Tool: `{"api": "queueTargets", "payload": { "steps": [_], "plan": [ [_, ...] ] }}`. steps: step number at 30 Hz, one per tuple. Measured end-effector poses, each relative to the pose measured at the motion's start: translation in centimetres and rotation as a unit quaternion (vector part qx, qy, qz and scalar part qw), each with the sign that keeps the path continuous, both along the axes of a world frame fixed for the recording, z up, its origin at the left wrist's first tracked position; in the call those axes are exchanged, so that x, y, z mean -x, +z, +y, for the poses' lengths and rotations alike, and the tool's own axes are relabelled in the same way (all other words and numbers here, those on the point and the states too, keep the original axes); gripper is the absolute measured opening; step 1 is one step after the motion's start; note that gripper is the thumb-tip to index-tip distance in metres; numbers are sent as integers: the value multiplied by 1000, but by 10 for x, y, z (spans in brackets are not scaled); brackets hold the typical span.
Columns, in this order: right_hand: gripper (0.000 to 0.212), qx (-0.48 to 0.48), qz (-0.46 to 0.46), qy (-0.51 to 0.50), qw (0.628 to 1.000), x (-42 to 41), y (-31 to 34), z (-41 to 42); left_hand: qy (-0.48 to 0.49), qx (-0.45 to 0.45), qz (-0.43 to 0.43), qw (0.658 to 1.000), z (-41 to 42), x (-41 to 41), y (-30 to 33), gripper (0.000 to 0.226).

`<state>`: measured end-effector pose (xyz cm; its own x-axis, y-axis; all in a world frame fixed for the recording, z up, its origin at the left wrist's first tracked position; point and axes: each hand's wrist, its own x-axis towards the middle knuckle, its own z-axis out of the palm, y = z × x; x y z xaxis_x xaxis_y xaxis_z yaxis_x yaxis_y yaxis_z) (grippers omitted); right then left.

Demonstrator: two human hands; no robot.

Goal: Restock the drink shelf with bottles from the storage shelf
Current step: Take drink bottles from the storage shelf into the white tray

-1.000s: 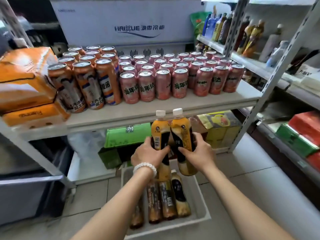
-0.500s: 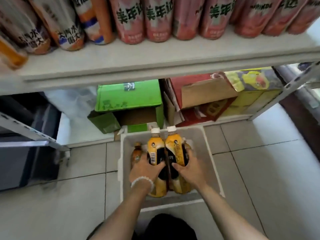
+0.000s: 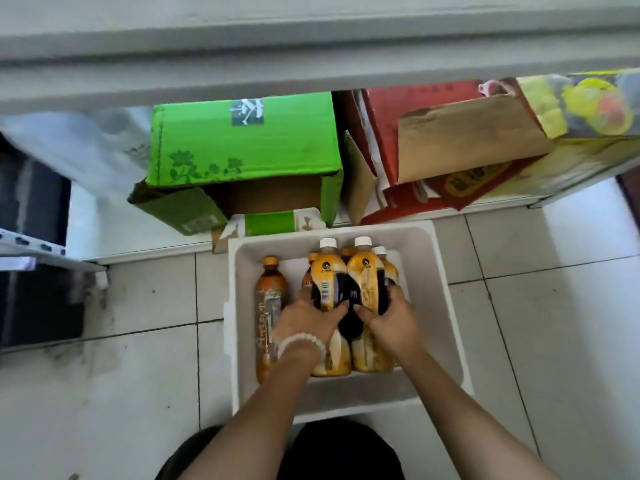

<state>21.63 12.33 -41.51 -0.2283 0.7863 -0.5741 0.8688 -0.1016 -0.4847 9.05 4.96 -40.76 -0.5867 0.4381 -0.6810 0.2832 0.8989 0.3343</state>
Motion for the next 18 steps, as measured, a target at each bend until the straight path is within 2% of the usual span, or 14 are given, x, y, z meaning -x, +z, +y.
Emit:
{"api": "queueTargets", "payload": {
  "steps": [6, 10, 14, 18],
  "plan": [
    [59, -4, -66, 57, 996, -4, 7, 11, -68, 56, -4, 996, -3, -7, 3, 87],
    [63, 2, -87, 100, 991, -10, 18, 15, -99, 73, 9, 992, -5, -11, 20, 77],
    [43, -13, -107, 163, 981, -12, 46, 13, -152, 84, 68, 983, -19, -12, 52, 66],
    [31, -74, -44, 194, 977, -14, 87, 6, -175, 59, 133, 974, -33, -18, 92, 54]
  ]
}}
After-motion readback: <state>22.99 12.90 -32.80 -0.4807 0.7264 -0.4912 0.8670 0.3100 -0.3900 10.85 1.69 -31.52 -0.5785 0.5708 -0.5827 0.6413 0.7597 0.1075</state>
